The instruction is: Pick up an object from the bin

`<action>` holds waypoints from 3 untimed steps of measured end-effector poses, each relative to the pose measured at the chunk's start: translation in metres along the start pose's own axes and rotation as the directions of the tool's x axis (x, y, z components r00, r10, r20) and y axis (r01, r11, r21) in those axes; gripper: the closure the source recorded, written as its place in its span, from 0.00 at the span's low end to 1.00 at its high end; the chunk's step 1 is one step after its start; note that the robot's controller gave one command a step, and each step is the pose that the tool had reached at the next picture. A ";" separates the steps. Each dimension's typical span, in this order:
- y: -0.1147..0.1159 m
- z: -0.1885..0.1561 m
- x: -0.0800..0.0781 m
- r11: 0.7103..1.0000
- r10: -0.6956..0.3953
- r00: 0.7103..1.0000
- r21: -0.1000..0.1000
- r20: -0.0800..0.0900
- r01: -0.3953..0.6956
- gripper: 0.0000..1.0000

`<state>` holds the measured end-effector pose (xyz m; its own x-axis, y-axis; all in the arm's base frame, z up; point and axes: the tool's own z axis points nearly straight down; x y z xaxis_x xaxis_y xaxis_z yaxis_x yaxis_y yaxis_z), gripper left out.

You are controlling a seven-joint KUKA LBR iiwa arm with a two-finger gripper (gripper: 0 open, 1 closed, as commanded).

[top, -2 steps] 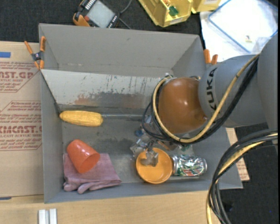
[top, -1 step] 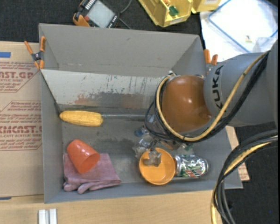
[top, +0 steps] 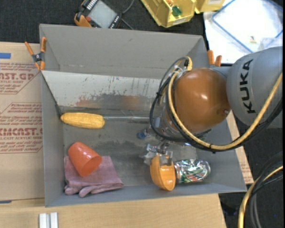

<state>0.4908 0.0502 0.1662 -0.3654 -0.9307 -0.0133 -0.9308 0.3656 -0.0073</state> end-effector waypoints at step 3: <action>-0.005 -0.019 0.030 0.999 -0.047 0.999 0.007 0.004 0.047 1.00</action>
Offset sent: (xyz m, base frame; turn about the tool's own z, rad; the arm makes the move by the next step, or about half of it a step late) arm 0.0071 -0.0589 -0.0465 -0.2364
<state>0.4842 0.0201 0.1849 -0.3211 -0.9469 -0.0167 -0.9469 0.3213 -0.0145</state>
